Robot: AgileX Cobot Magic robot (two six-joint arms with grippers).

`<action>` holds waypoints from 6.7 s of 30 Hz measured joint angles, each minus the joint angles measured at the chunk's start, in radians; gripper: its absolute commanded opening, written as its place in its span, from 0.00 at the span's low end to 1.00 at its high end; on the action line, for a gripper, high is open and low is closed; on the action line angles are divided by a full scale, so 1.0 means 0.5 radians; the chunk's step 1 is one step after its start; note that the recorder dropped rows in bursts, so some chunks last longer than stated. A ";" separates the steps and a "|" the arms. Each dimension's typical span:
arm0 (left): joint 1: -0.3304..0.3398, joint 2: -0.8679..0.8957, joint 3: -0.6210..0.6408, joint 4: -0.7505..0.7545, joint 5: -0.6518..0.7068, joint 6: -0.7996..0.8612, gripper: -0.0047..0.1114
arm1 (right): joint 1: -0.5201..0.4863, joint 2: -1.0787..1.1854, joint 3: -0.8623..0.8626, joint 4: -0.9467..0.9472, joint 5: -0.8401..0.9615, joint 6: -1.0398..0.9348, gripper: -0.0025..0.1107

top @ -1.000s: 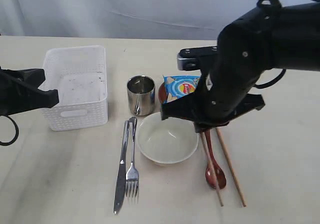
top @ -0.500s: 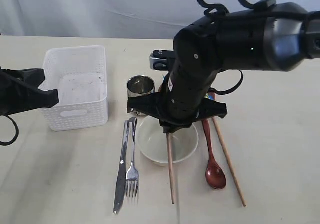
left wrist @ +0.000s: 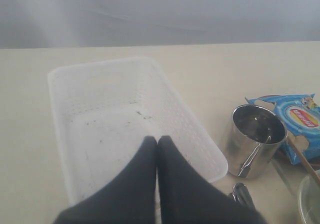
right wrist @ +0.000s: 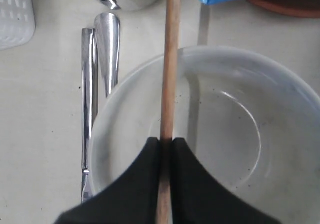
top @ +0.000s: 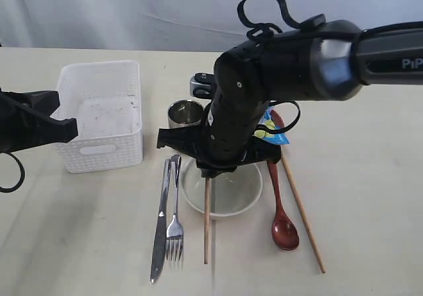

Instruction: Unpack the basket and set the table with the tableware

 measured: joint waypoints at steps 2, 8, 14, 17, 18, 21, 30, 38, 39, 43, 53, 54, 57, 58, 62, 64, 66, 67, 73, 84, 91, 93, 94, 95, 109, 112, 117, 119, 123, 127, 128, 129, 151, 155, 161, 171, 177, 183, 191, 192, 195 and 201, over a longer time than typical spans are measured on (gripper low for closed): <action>0.000 0.000 0.000 0.000 0.000 0.000 0.04 | 0.000 0.008 0.000 0.000 0.001 0.000 0.02; 0.000 0.000 0.000 0.000 0.000 0.000 0.04 | 0.000 0.008 0.000 -0.014 -0.012 0.000 0.02; 0.000 0.000 0.000 0.000 0.000 0.000 0.04 | 0.000 0.008 0.000 -0.051 -0.012 -0.004 0.02; 0.000 0.000 0.000 0.000 0.000 0.000 0.04 | 0.000 0.008 0.000 -0.054 -0.012 -0.004 0.02; 0.000 0.000 0.000 0.000 0.000 0.000 0.04 | 0.000 0.008 0.000 -0.054 -0.012 -0.004 0.02; 0.000 0.000 0.000 0.000 0.000 0.000 0.04 | 0.000 0.008 0.000 -0.054 -0.012 -0.008 0.02; 0.000 0.000 0.000 0.000 0.000 0.000 0.04 | 0.000 0.008 0.000 -0.087 -0.008 -0.016 0.15; 0.000 0.000 0.000 0.000 0.000 0.000 0.04 | 0.000 -0.008 0.000 -0.125 -0.004 -0.016 0.43; 0.000 0.000 0.000 0.000 0.000 0.000 0.04 | 0.000 -0.035 0.000 -0.153 0.012 -0.016 0.43; 0.000 0.000 0.000 0.000 0.000 0.000 0.04 | 0.000 -0.346 -0.018 -0.629 0.378 0.101 0.43; 0.000 0.000 0.000 0.000 0.000 0.000 0.04 | -0.601 -0.492 0.428 -0.395 0.159 -0.342 0.43; 0.000 0.000 0.000 0.000 0.000 0.000 0.04 | -0.667 -0.442 0.518 -0.297 0.040 -0.465 0.43; 0.000 0.000 0.000 0.000 0.000 0.000 0.04 | -0.705 -0.313 0.622 -0.176 -0.098 -0.635 0.43; 0.000 0.000 0.000 0.000 0.000 0.000 0.04 | -0.709 -0.264 0.629 -0.148 -0.131 -0.678 0.43; 0.000 0.000 0.000 0.000 0.000 0.000 0.04 | -0.709 -0.174 0.629 -0.049 -0.181 -0.796 0.43; 0.000 0.000 0.000 0.000 0.000 0.000 0.04 | -0.709 -0.141 0.629 -0.012 -0.190 -0.831 0.43; 0.000 0.000 0.000 0.000 0.000 0.000 0.04 | -0.709 -0.123 0.629 0.004 -0.190 -0.853 0.43; 0.000 0.000 0.000 0.000 0.000 0.000 0.04 | -0.709 -0.117 0.629 0.009 -0.190 -0.859 0.43; 0.000 0.000 0.000 0.000 0.000 0.000 0.04 | -0.709 -0.097 0.629 0.024 -0.190 -0.871 0.43; 0.000 0.000 0.000 0.000 0.000 0.000 0.04 | -0.709 -0.080 0.629 0.024 -0.244 -0.871 0.24; 0.000 0.000 0.000 0.000 0.000 0.000 0.04 | -0.709 -0.080 0.629 0.024 -0.258 -0.871 0.24; 0.000 0.000 0.000 0.000 0.000 0.000 0.04 | -0.709 -0.080 0.629 0.024 -0.258 -0.871 0.24; 0.000 0.000 0.000 0.000 0.000 0.000 0.04 | -0.709 -0.080 0.629 0.024 -0.258 -0.871 0.24; 0.000 0.000 0.000 0.000 0.000 0.000 0.04 | -0.709 -0.080 0.629 0.024 -0.258 -0.871 0.24; 0.000 0.000 0.000 0.000 0.000 0.000 0.04 | -0.709 -0.034 0.614 0.024 -0.257 -0.841 0.22; 0.000 0.000 0.000 0.000 0.000 0.000 0.04 | -0.709 -0.034 0.614 0.024 -0.257 -0.814 0.11; 0.000 0.000 0.000 0.000 0.000 0.000 0.04 | -0.713 -0.030 0.614 0.024 -0.257 -0.782 0.02; 0.000 0.000 0.000 0.000 0.000 0.000 0.04 | -0.713 -0.030 0.614 0.024 -0.248 -0.773 0.02; 0.000 0.000 0.000 0.000 0.000 0.000 0.04 | -0.713 -0.042 0.610 0.006 -0.188 -0.768 0.02; 0.000 0.000 0.000 0.000 0.000 0.000 0.04 | -0.713 -0.171 0.624 -0.076 -0.056 -0.715 0.02; 0.000 0.000 0.000 0.000 0.000 0.000 0.04 | -0.713 -0.219 0.624 -0.089 -0.046 -0.697 0.02; 0.000 0.000 0.000 0.000 0.000 0.000 0.04 | -0.713 -0.284 0.624 -0.103 -0.042 -0.681 0.02; 0.000 0.000 0.000 0.000 0.000 0.000 0.04 | -0.121 -0.290 0.135 0.073 -0.075 -0.399 0.02; 0.000 0.000 0.000 0.000 0.000 0.000 0.04 | -0.121 -0.183 0.108 0.078 -0.075 -0.386 0.02; 0.000 0.000 0.000 0.000 0.000 0.000 0.04 | -0.121 -0.115 0.108 0.080 -0.063 -0.340 0.02; 0.000 0.000 0.000 0.000 0.000 0.000 0.04 | -0.121 -0.111 0.107 -0.011 -0.020 -0.240 0.02; 0.000 0.000 0.000 0.000 0.000 0.000 0.04 | -0.121 -0.095 0.107 -0.051 0.038 -0.240 0.02; 0.000 0.000 0.000 0.000 0.000 0.000 0.04 | -0.121 -0.086 0.107 -0.060 0.038 -0.240 0.02; 0.000 0.000 0.000 0.000 0.000 0.000 0.04 | -0.121 -0.087 0.107 -0.074 0.038 -0.240 0.20; 0.000 0.000 0.000 0.000 0.000 0.000 0.04 | -0.121 -0.087 0.107 -0.076 0.038 -0.240 0.28; 0.000 0.000 0.000 0.000 0.000 0.000 0.04 | -0.121 -0.087 0.107 -0.082 0.038 -0.240 0.45; 0.000 0.000 0.000 0.000 0.000 0.000 0.04 | -0.121 -0.087 0.103 -0.097 0.038 -0.240 0.48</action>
